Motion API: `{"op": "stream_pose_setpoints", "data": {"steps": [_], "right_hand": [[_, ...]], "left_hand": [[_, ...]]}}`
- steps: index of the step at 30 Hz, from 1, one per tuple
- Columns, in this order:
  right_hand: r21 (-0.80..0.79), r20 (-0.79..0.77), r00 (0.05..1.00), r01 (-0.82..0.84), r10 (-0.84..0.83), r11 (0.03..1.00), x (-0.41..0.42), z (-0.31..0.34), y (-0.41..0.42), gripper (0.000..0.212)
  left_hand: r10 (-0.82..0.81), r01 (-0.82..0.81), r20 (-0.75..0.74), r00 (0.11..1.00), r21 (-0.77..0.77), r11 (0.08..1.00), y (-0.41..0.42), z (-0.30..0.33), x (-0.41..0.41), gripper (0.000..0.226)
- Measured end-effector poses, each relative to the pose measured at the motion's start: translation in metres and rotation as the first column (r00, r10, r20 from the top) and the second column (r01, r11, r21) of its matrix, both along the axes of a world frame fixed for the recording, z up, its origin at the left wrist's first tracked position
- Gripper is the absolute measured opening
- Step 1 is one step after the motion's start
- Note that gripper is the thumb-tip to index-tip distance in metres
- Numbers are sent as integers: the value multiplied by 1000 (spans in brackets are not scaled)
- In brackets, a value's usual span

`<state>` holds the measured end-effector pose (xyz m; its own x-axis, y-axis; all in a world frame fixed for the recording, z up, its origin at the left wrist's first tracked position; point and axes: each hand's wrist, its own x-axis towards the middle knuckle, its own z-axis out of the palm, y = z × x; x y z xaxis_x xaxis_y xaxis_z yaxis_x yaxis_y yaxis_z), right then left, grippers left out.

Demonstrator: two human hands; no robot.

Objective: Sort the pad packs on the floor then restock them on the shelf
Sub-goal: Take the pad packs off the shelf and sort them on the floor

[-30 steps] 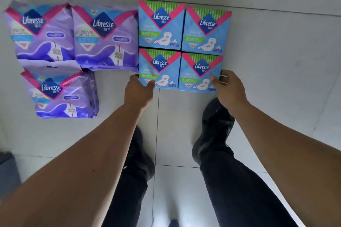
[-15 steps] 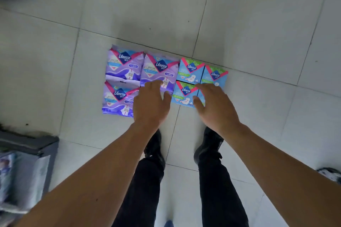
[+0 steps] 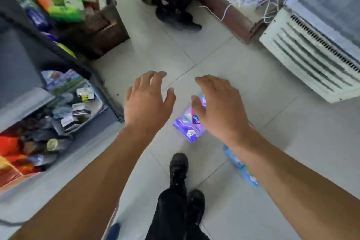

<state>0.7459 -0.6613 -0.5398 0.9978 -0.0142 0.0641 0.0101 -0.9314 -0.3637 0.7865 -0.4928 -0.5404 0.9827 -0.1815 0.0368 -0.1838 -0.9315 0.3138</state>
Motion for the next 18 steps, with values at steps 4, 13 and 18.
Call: {"op": "stream_pose_setpoints", "data": {"steps": [4,13,18], "right_hand": [[3,25,987,-161,161,987,10,23,78,49],[78,129,874,-480,468,874,31,45,283,42],[164,102,824,-566,557,808,36,38,409,45]], "left_hand": [[185,-184,45,982,-27,983,87,37,-19,42],[586,-580,68,807,-92,809,293,61,-65,38],[722,-715,44,691,-108,691,407,56,-82,39]]}}
